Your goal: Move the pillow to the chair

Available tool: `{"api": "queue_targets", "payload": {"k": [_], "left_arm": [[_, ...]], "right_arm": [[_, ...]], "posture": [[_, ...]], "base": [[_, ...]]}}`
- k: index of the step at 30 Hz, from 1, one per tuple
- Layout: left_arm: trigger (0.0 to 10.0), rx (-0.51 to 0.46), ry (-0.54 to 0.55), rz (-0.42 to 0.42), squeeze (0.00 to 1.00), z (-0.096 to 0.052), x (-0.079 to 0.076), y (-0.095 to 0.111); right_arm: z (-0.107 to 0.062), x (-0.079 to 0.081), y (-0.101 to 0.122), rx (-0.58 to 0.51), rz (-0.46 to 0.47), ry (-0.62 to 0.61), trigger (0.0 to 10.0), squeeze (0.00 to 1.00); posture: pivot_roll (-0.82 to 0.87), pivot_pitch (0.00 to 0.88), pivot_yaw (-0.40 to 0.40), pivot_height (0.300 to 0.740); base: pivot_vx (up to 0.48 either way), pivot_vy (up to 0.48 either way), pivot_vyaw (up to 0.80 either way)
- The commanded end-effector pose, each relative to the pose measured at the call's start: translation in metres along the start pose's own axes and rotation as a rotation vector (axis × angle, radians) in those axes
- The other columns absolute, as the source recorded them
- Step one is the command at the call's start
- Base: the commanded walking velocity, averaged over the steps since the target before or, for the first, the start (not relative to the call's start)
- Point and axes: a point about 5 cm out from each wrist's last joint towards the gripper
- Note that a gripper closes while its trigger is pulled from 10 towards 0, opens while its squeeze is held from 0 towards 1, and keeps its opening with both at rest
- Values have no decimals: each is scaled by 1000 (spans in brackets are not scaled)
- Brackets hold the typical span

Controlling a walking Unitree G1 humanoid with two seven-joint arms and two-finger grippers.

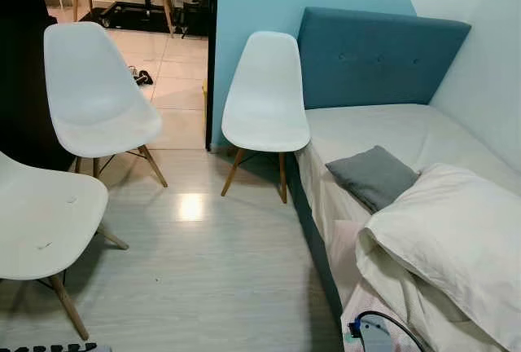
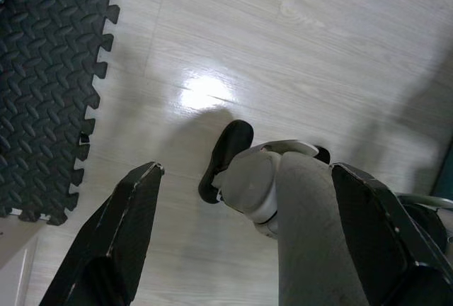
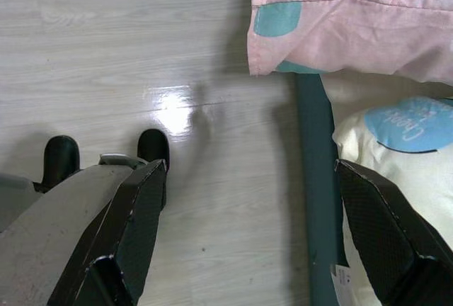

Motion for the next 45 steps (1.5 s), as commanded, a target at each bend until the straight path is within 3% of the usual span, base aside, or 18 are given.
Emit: {"api": "queue_targets", "payload": {"k": [1,6,13,21,24,26,30,37,45], "left_arm": [[10000,3,2,32,0,0,0,1],[10000,-27,-12,115,0,2,-2,12],[10000,-63,-58,103,0,5,-12,23],[10000,-125,-119,70,0,10,-55,42],[10000,-133,-129,71,0,10,-62,45],[10000,-147,-144,88,0,10,-81,49],[10000,-157,-137,121,0,11,-92,54],[10000,-160,-130,115,0,11,-102,60],[10000,-153,-96,136,0,11,-103,61]], "right_arm": [[0,-1,1,-13,34,7,10000,0],[0,9,4,-49,66,56,10000,0],[2,19,16,-89,64,96,10000,0],[3,18,35,-119,87,64,10000,0],[3,17,38,-127,94,59,10000,0],[3,11,43,-141,101,44,10000,0],[3,8,45,-143,98,39,10000,0],[3,7,48,-144,84,37,10000,0],[3,4,39,-122,70,36,10000,0]], "posture": [[18,0,-119,740],[21,0,-109,740],[17,0,-102,740],[32,0,-104,740],[27,0,-103,740],[21,0,-109,740],[21,0,-111,740],[19,0,-112,740],[28,0,-121,740]], "base": [[0,0,0],[0,0,0],[0,0,0],[0,0,-595],[0,0,0],[0,0,0],[0,0,0],[0,0,0],[0,0,-685]]}}
Point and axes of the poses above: a point about 5 cm out from each wrist's last joint towards the gripper, its own z axis pointing out of the wrist towards the gripper, its own y axis along the axis of the wrist's last joint, x = y × z, and after that the axes turned 5 degrees about -z, right-handed
